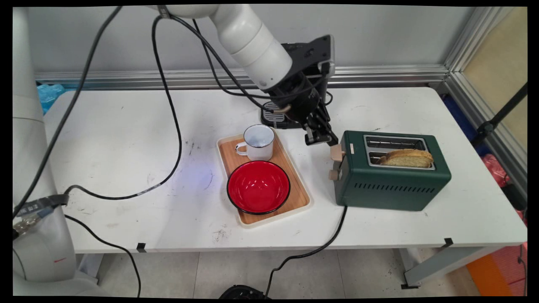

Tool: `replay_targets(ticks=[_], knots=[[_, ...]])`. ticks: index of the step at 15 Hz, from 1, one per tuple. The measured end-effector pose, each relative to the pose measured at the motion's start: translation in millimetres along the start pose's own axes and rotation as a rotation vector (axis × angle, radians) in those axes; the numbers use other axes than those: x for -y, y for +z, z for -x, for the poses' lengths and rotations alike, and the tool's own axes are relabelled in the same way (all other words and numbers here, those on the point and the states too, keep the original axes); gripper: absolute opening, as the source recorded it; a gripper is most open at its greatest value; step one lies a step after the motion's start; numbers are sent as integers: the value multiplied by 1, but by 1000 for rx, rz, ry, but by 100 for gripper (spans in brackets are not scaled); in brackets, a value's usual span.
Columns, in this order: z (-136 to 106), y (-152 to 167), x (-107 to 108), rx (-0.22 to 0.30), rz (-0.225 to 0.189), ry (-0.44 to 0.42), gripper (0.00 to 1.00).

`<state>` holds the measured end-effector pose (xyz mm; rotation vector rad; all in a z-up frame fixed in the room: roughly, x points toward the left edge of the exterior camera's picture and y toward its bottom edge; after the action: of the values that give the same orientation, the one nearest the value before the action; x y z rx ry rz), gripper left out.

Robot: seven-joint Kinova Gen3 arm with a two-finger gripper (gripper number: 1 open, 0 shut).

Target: Press the toaster switch

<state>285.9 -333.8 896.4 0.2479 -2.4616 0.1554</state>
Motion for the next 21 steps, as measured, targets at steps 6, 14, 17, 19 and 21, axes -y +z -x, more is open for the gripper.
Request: replay_targets(ticks=[6, 14, 17, 19, 21], knots=[[0, 20, 0, 12, 9, 7, 0], [2, 45, 3, 31, 8, 3, 0], [4, 53, 3, 40, 10, -5, 0], [6, 58, 3, 49, 13, -12, 0], [8, 60, 3, 54, 15, -14, 0]])
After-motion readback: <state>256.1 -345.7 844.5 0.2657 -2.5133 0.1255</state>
